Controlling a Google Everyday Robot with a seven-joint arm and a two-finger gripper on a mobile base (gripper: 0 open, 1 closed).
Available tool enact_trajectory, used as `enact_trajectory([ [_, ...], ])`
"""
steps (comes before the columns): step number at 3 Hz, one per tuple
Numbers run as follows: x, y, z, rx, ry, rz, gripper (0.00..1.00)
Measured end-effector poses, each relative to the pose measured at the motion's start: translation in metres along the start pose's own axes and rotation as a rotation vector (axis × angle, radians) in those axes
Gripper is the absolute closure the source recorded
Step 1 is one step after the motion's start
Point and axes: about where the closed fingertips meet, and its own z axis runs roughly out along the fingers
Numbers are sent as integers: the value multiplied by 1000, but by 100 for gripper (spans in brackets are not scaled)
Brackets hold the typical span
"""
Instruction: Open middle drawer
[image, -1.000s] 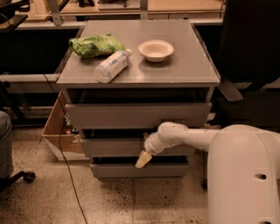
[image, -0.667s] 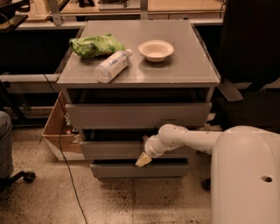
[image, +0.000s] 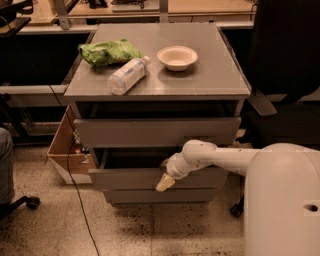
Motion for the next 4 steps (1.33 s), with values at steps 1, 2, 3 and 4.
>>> enact_trajectory([
  [1,-3,-1,-5,0,0,0,23],
  [2,2,43,-26,-54,-10,-25,24],
  [3,22,114,-39,-154,7,-36,38],
  [4,33,155,-49,-212,19,-44,57],
])
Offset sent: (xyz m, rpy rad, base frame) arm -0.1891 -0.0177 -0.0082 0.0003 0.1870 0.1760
